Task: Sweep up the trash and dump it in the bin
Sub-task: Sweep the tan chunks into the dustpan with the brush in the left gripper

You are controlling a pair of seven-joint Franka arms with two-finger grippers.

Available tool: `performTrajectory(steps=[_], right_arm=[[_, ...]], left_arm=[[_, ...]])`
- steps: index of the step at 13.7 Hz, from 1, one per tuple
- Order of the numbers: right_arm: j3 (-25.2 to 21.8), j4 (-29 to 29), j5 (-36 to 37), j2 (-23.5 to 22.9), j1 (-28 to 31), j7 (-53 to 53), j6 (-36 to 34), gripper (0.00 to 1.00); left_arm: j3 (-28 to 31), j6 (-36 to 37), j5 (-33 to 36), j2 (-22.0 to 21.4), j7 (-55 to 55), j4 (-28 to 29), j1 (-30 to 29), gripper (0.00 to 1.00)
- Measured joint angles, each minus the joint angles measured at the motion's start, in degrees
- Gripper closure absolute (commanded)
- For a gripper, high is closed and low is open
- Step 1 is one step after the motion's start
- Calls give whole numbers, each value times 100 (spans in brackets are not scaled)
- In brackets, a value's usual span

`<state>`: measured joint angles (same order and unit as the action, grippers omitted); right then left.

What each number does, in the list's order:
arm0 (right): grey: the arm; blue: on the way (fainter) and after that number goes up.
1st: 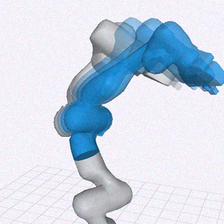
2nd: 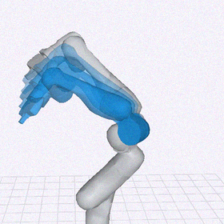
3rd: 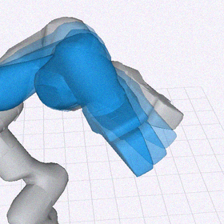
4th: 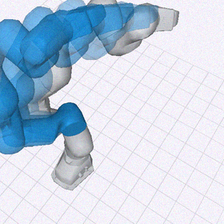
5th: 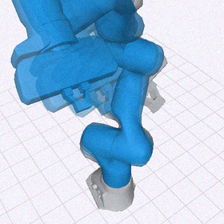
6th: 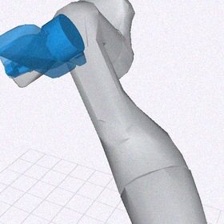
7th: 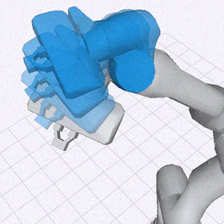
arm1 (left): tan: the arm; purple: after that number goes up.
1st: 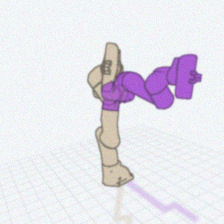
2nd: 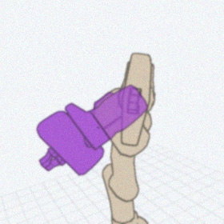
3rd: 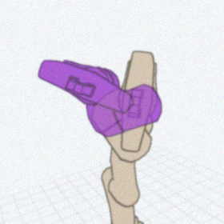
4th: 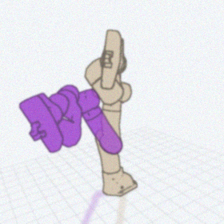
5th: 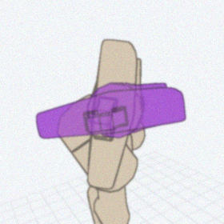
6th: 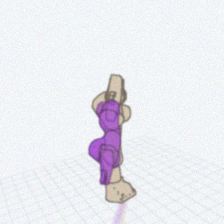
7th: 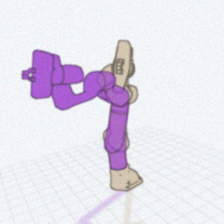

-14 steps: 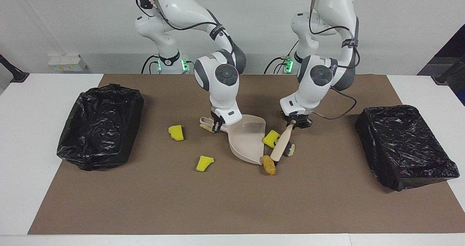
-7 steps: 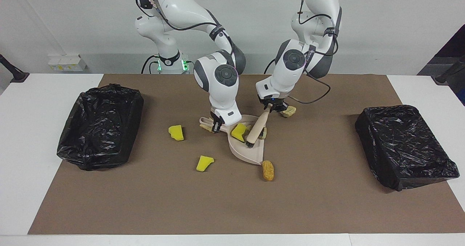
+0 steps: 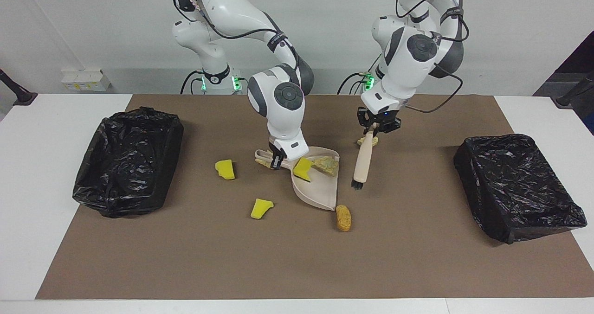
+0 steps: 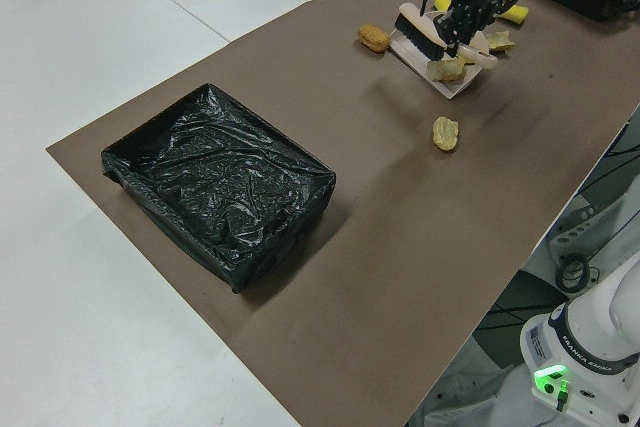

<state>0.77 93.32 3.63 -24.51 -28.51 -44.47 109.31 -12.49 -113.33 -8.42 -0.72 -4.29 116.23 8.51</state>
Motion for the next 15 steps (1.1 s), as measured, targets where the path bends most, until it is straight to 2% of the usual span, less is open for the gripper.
performTrajectory(steps=[2,6,8,10,13,15], right_arm=[[0,89,0,17,0,79,0,100],[1,154,0,49,0,125,8,100],[1,158,0,54,0,126,21,100],[1,163,0,55,0,126,30,100],[1,181,0,59,0,126,38,100],[1,194,0,60,2,137,53,100]], left_arm=[[11,-324,60,358,-298,-75,-210,100],[-12,-1002,196,1583,-356,-865,-227,100],[-37,-1092,306,1904,-390,-1104,-206,100],[-65,-984,474,1946,-539,-1140,-115,100],[-94,-160,521,1819,-1111,-1164,39,100],[-84,534,526,1588,-1433,-1168,35,100]])
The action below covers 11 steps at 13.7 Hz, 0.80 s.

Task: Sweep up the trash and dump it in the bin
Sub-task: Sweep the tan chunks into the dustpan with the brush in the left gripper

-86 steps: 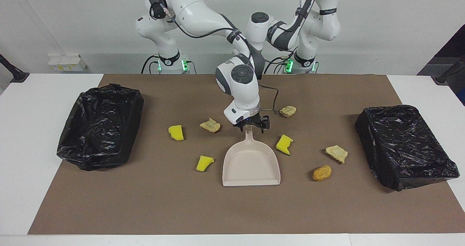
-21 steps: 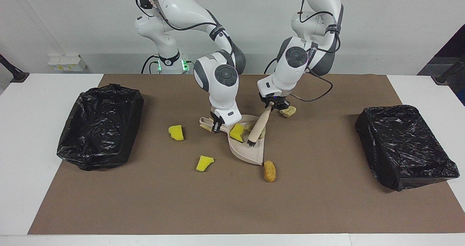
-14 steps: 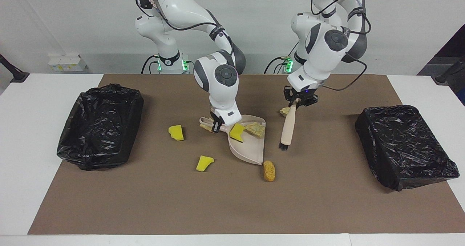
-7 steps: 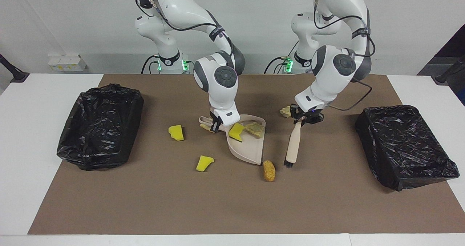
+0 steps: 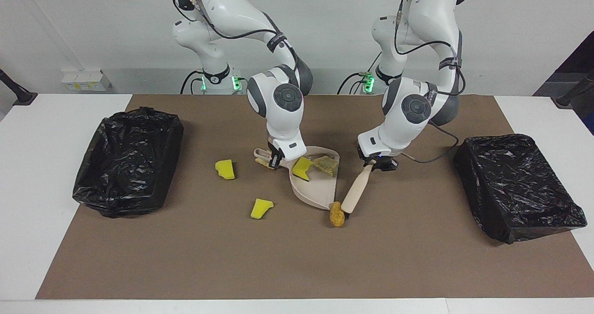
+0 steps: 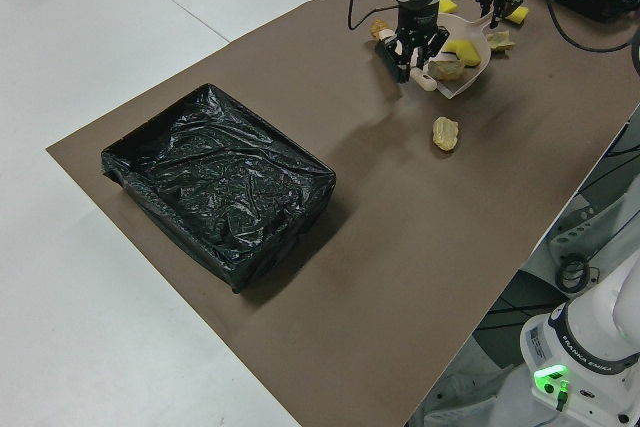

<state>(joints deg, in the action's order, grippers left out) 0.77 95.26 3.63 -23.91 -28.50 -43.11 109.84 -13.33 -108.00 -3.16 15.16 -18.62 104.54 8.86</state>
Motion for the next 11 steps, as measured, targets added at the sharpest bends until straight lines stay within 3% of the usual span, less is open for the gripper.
performTrajectory(steps=[3,5,11], right_arm=[[0,8,0,10,1,1,23,100],[0,15,0,11,2,1,29,100],[0,30,0,13,4,1,38,100]], left_arm=[[-20,720,0,-359,-162,0,11,100],[-6,730,0,-518,-164,-2,7,100],[51,-786,-7,-268,-69,-4,-97,100]])
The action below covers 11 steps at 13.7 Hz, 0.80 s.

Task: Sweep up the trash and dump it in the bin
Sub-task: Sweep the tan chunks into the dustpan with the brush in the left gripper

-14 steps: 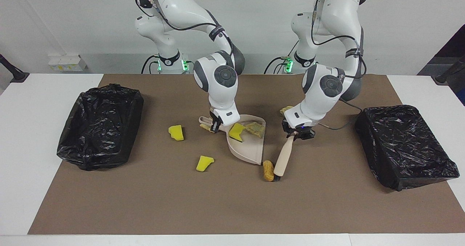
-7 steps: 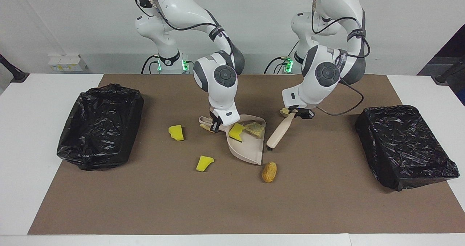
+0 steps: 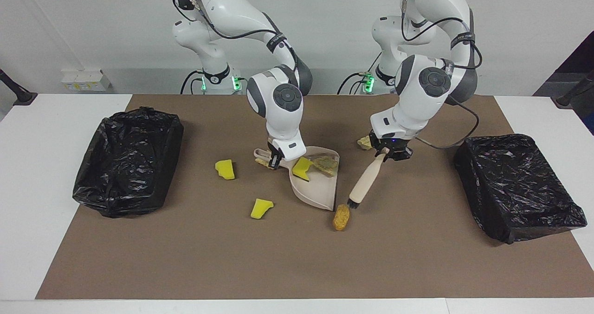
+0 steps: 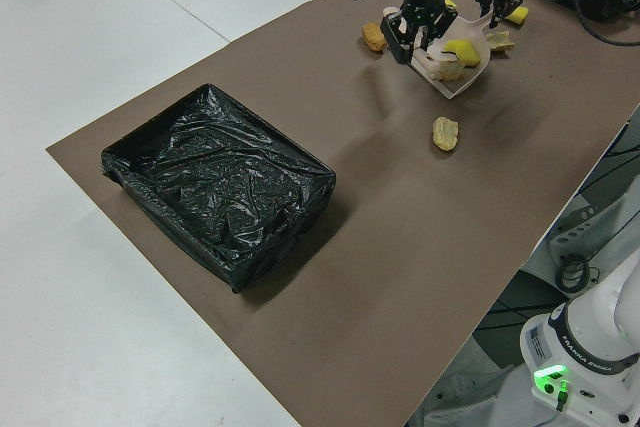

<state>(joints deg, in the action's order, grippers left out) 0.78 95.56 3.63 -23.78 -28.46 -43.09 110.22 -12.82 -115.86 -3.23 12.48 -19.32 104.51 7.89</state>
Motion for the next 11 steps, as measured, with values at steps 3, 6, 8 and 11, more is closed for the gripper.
performTrajectory(steps=[3,6,8,11], right_arm=[[0,29,0,8,1,83,-3,100],[8,153,-2,79,1,487,-12,100],[13,211,-12,125,-2,863,-14,100],[16,254,-14,161,-18,1353,-14,100]], left_arm=[[-45,-537,0,366,523,-149,119,100],[-45,-608,74,707,739,-442,218,100],[-27,-419,156,774,758,-448,212,100],[-2,355,193,751,708,-484,118,100]])
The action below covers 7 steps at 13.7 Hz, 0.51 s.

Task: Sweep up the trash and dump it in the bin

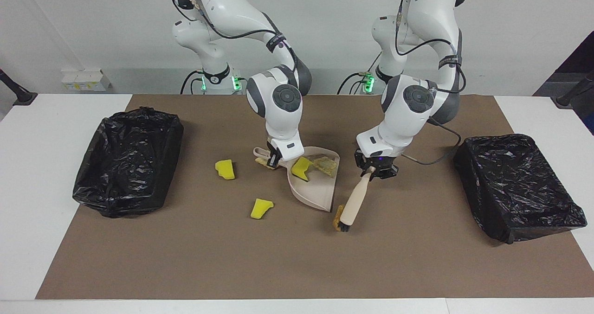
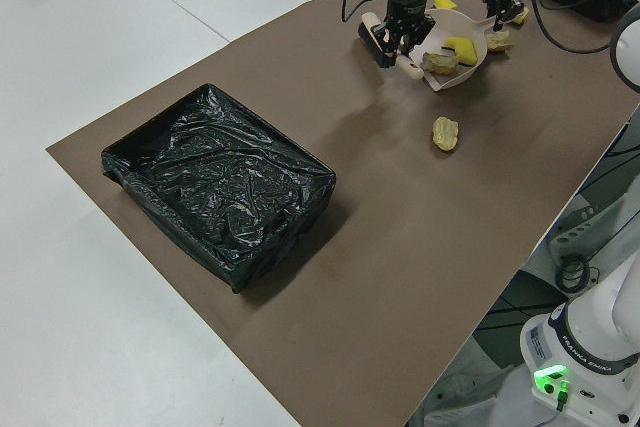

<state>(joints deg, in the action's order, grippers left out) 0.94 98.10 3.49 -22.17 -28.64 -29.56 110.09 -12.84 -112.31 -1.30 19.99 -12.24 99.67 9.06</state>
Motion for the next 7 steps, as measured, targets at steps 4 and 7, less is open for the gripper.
performTrajectory(steps=[4,7], right_arm=[[0,6,-2,2,-1,33,1,100],[0,7,-2,3,-1,33,4,100]], left_arm=[[16,813,9,-180,-320,-39,-147,100],[26,517,12,-249,-347,-48,-286,100]])
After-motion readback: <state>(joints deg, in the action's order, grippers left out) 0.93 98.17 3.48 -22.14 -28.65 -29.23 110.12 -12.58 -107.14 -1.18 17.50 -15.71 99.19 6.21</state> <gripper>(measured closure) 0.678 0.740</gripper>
